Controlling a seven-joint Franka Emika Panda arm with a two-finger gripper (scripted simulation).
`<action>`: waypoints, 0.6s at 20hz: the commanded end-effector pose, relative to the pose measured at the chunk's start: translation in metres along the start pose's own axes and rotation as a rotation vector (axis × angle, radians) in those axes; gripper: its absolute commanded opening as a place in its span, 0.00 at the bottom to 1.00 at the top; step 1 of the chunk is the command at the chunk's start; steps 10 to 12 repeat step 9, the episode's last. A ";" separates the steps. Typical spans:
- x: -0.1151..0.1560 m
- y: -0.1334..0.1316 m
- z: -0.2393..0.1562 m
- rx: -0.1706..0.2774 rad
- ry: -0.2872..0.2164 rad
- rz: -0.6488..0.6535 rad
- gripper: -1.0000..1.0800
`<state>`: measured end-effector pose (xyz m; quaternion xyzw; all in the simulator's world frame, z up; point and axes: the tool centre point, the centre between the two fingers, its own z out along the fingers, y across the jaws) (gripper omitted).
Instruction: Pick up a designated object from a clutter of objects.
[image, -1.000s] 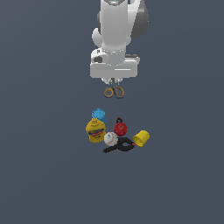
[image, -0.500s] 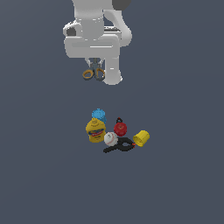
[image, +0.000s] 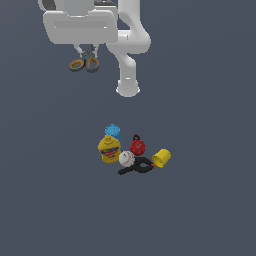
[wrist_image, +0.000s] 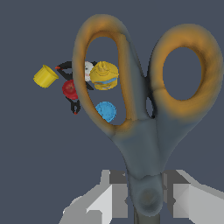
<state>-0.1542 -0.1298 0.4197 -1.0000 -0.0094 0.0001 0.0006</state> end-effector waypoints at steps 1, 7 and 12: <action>0.000 0.009 -0.010 -0.001 0.000 -0.001 0.00; 0.000 0.019 -0.022 -0.002 0.000 -0.002 0.00; 0.000 0.020 -0.023 -0.002 0.000 -0.002 0.00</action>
